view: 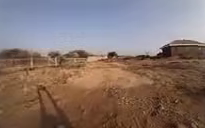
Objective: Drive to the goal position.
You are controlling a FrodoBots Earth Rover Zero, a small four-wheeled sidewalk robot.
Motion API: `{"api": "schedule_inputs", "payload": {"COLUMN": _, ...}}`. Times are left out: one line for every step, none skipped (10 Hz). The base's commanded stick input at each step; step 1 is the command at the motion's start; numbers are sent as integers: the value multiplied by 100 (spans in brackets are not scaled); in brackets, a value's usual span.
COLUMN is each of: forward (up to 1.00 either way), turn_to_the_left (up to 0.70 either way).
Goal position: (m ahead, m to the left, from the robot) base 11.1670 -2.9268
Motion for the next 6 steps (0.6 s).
{"api": "schedule_inputs", "payload": {"forward": 70, "turn_to_the_left": 0}}
{"api": "schedule_inputs", "payload": {"forward": 70, "turn_to_the_left": 0}}
{"api": "schedule_inputs", "payload": {"forward": 70, "turn_to_the_left": 0}}
{"api": "schedule_inputs", "payload": {"forward": 70, "turn_to_the_left": 0}}
{"api": "schedule_inputs", "payload": {"forward": 70, "turn_to_the_left": 0}}
{"api": "schedule_inputs", "payload": {"forward": 70, "turn_to_the_left": 0}}
